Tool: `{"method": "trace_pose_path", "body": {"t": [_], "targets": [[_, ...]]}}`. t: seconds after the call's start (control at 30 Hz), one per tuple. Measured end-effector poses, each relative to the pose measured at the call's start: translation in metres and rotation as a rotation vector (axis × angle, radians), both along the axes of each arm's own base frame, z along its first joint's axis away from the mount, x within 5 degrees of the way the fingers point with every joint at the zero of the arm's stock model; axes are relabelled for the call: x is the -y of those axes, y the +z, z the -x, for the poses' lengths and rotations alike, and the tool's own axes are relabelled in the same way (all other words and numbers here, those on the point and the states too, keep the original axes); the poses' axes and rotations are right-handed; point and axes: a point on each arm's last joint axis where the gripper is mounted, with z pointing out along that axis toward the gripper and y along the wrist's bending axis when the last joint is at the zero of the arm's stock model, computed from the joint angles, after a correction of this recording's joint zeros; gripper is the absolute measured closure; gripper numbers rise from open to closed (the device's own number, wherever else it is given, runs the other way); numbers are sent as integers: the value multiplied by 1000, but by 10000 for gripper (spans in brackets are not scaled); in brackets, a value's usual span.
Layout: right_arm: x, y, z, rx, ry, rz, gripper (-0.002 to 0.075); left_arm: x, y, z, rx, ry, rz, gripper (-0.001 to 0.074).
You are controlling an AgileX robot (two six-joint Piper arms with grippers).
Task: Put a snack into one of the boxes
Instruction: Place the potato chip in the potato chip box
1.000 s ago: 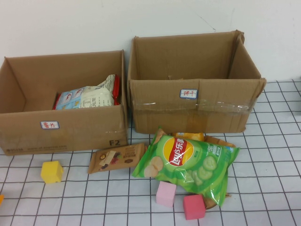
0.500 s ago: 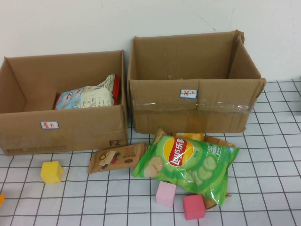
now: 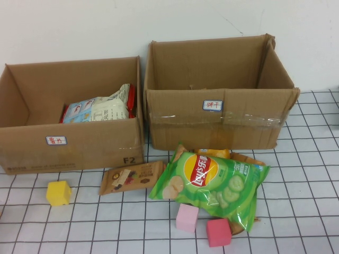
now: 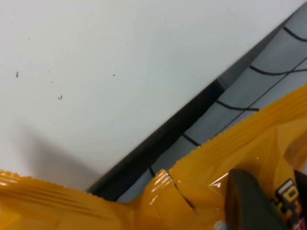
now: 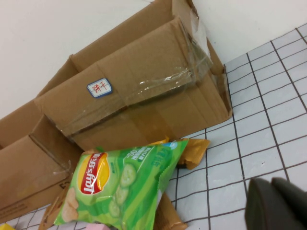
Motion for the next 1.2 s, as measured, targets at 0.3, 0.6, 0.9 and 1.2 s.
{"method": "trace_pose_path", "body": {"t": [0.3,0.6,0.9,1.2], "targets": [[0,0,0,0,0,2,727,13,56,-4,163,-94,33,666],[0,0,0,0,0,1,727,52,188,5,681,-289,63,666],[0,0,0,1,1,4,727,103,256,-8,1108,-469,27,666],[0,0,0,4,3,18,727,165,246,-86,1070,-570,-1,666]]}}
